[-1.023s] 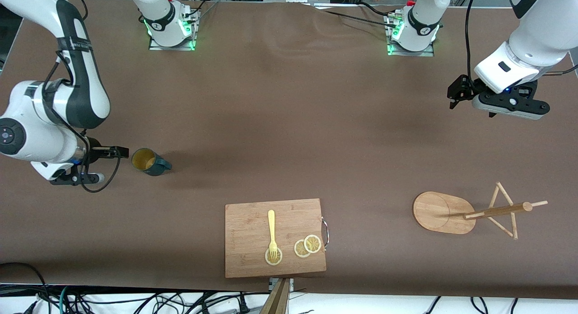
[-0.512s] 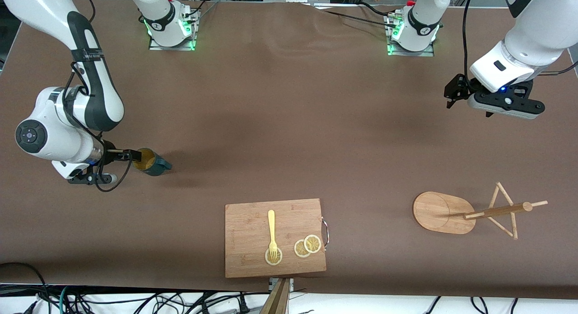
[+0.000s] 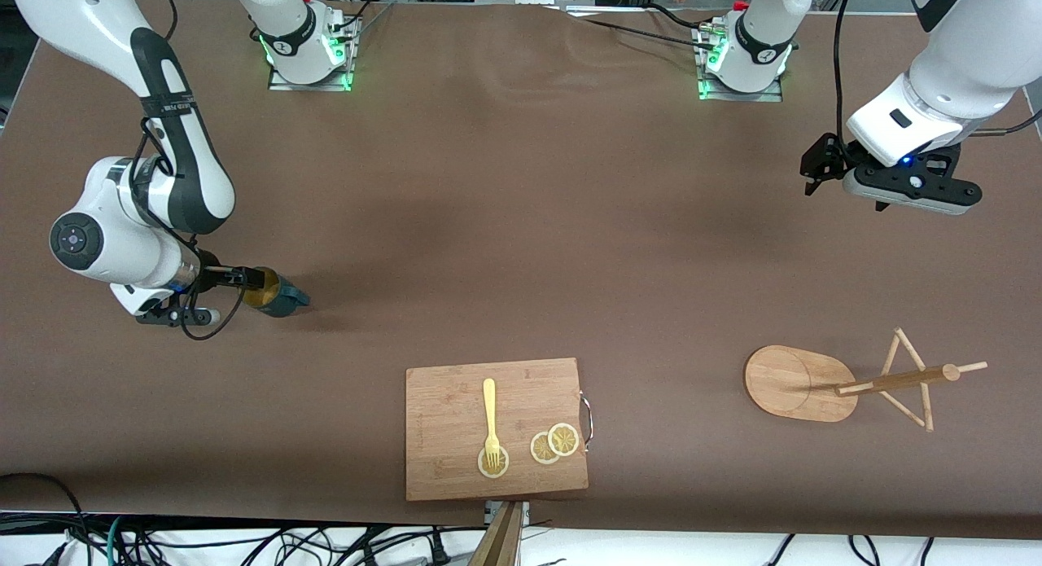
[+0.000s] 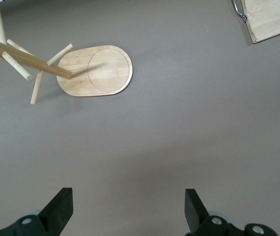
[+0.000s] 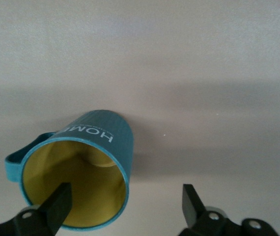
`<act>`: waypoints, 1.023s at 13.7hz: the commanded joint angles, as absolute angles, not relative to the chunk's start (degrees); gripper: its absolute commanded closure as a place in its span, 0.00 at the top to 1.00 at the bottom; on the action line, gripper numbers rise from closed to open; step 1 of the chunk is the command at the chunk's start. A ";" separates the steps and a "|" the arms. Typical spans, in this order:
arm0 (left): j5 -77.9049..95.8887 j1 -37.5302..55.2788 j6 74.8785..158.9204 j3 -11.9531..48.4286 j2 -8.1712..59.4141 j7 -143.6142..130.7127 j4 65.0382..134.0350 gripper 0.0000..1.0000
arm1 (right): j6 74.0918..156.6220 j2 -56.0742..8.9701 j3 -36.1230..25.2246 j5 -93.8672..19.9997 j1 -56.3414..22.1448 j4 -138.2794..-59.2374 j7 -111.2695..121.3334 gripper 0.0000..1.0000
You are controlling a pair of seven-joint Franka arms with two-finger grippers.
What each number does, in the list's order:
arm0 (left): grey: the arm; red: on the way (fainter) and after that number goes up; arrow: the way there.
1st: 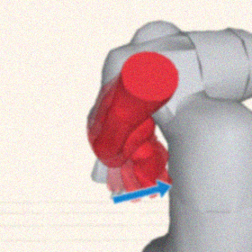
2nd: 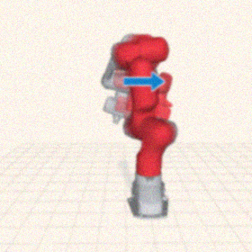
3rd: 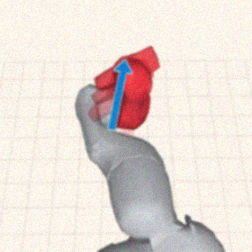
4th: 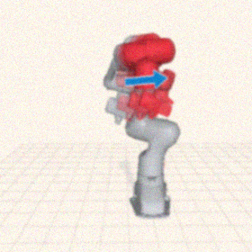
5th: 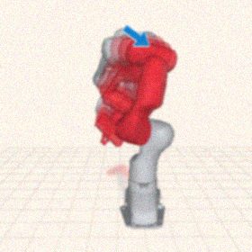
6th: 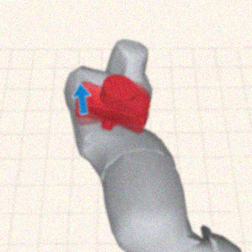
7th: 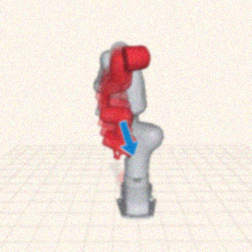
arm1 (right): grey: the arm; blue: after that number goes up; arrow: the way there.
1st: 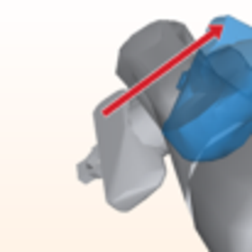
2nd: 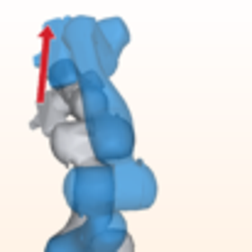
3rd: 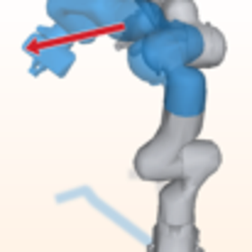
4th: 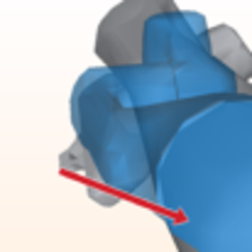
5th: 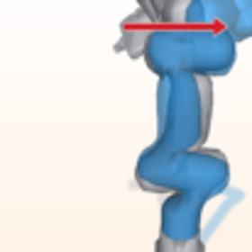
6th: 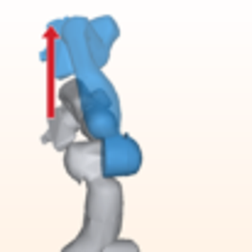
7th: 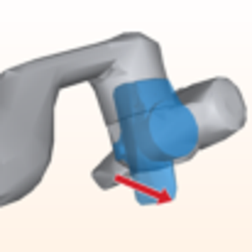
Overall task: Pass cup and hang on rack
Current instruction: 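Close the right gripper on the teal mug's rim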
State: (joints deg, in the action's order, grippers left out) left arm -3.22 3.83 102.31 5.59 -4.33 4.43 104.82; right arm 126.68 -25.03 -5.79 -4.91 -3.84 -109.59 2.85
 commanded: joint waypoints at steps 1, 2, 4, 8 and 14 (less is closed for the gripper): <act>-2.90 3.87 101.43 5.80 -5.01 3.78 104.68 1.00 | 127.71 -24.96 -5.45 -6.07 -3.34 -110.30 2.64 0.80; -2.90 3.87 101.43 5.80 -5.01 3.78 104.68 1.00 | 127.71 -24.96 -5.45 -6.06 -3.34 -110.22 2.64 0.69; -2.90 3.87 101.51 5.80 -4.92 3.78 104.68 1.00 | 127.71 -25.13 -5.45 -6.06 -3.34 -110.04 2.64 0.45; -2.90 3.78 101.43 5.80 -4.92 3.78 104.68 1.00 | 128.32 -25.31 -5.45 -6.15 -3.34 -109.95 2.64 0.14; -2.90 3.78 101.51 5.80 -5.01 3.78 104.68 1.00 | 127.62 -25.14 -5.10 -6.15 -3.95 -105.48 3.25 0.00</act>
